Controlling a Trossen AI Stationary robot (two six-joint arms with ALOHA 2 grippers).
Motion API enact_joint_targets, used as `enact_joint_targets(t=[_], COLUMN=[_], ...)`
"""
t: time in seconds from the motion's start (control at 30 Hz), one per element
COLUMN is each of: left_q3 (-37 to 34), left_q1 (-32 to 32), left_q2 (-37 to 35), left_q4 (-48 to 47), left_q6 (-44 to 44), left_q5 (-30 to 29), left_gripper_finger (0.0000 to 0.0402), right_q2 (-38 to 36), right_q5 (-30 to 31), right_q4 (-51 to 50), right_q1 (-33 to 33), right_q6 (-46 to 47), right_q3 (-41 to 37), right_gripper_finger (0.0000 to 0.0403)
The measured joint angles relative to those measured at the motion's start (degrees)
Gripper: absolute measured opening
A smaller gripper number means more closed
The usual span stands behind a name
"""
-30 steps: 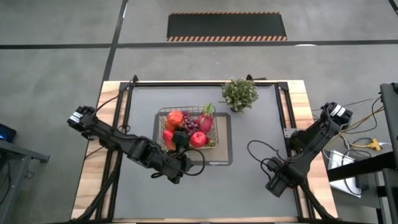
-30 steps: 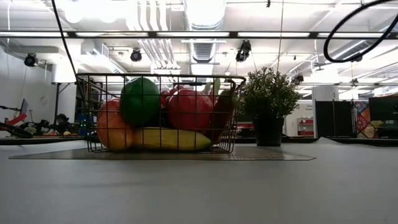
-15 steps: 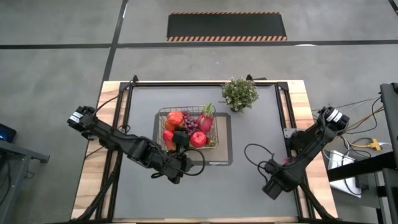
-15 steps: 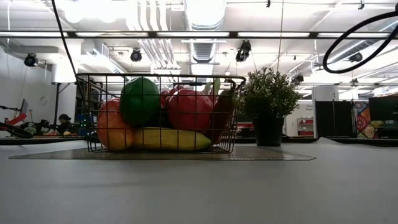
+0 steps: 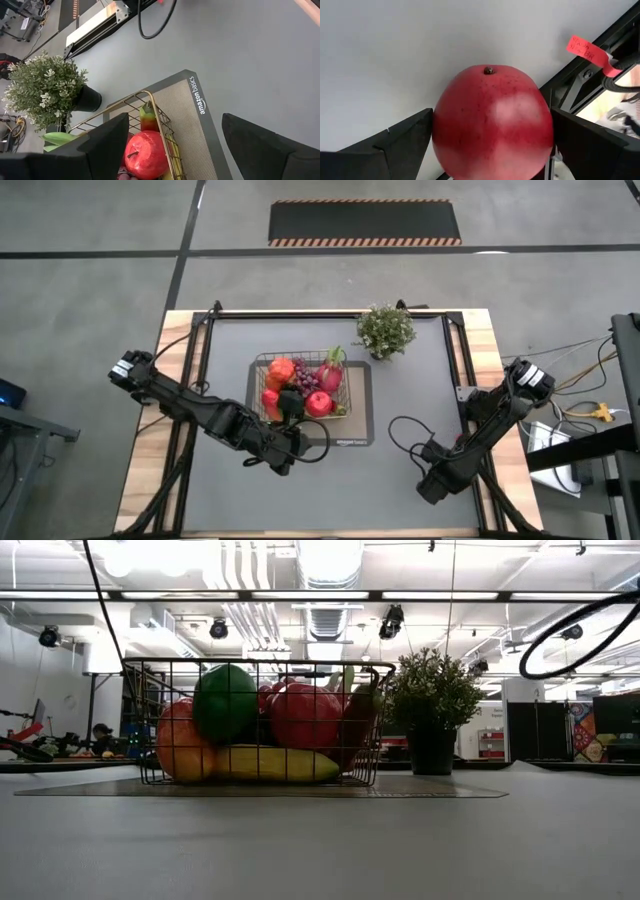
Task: Build produce basket
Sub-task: Put the pomegranate into the wire basket
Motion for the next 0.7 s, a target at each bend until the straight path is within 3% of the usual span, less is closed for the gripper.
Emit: enact_joint_targets(t=[0.27, 0.43, 0.53, 0.7], left_q3=[0.0, 0.0, -0.4, -0.7], left_q1=[0.0, 0.0, 0.0, 0.0], left_q2=[0.0, 0.0, 0.0, 0.0], left_q4=[0.0, 0.0, 0.1, 0.6], left_q6=[0.0, 0.0, 0.0, -0.1], left_q5=[0.0, 0.0, 0.0, 0.0], left_gripper_finger=[0.0299, 0.0299, 0.0299, 0.0300], right_q2=[0.9, -1.8, -4.3, -9.4], right_q5=[-0.5, 1.5, 6.4, 19.5], right_q4=[0.5, 2.8, 6.3, 15.8], right_q1=[-0.1, -0.2, -0.9, -3.6], right_q6=[-2.1, -2.0, -1.8, -4.6], right_q3=[0.1, 0.0, 0.0, 0.0], right_gripper_finger=[0.0317, 0.0314, 0.0315, 0.0314])
